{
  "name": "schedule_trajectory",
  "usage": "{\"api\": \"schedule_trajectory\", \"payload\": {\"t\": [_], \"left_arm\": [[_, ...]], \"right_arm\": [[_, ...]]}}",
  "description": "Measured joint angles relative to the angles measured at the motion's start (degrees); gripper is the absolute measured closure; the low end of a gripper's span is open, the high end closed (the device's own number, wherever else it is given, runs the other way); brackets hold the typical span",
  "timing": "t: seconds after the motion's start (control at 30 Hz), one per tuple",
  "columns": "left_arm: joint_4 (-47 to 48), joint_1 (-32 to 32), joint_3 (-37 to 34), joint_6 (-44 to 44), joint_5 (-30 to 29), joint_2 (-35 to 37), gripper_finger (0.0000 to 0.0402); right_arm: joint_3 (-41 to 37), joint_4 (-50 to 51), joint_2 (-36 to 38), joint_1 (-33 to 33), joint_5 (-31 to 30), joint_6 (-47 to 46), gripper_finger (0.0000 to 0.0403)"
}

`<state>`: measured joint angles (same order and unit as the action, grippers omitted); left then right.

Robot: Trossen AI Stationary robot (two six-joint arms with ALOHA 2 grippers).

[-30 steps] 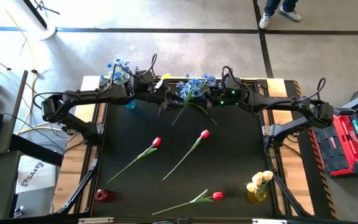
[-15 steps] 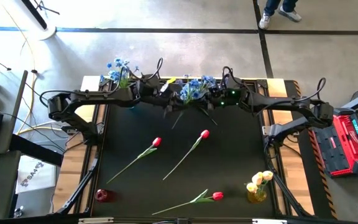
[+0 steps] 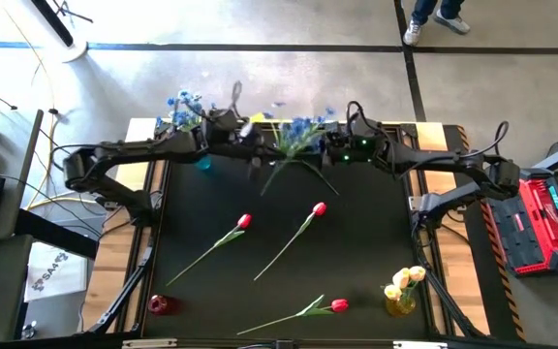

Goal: Sort flowers into vase by color
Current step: Put the bottom blue flowers into the blue vase

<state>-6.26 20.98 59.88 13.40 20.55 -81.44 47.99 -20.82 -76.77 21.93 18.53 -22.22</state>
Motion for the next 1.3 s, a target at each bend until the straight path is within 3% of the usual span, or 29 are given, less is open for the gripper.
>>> {"api": "schedule_trajectory", "payload": {"t": [0.27, 0.57, 0.8, 1.1, 1.3], "left_arm": [[9.1, 2.2, 0.0, -4.5, -5.7, 8.7, 0.0401], [9.6, 2.4, 0.0, -4.7, -6.0, 11.4, 0.0401], [9.5, 2.2, 0.0, -4.7, -6.0, 11.4, 0.0401], [9.3, 2.2, 0.0, -5.4, -6.0, 11.4, 0.0401], [5.2, 2.2, 0.0, -5.6, -5.5, 11.4, 0.0401]], "right_arm": [[0.0, 0.1, 0.0, 0.2, -3.8, -0.5, 0.0236], [0.0, -0.6, 0.0, 0.2, -4.0, -1.7, 0.0234], [0.0, -14.4, 0.0, 0.1, 3.1, -7.6, 0.0233], [0.0, -20.7, 0.1, 0.2, 4.5, -8.0, 0.0232], [0.0, -12.5, 0.1, 1.0, 1.1, -7.5, 0.0233]]}}
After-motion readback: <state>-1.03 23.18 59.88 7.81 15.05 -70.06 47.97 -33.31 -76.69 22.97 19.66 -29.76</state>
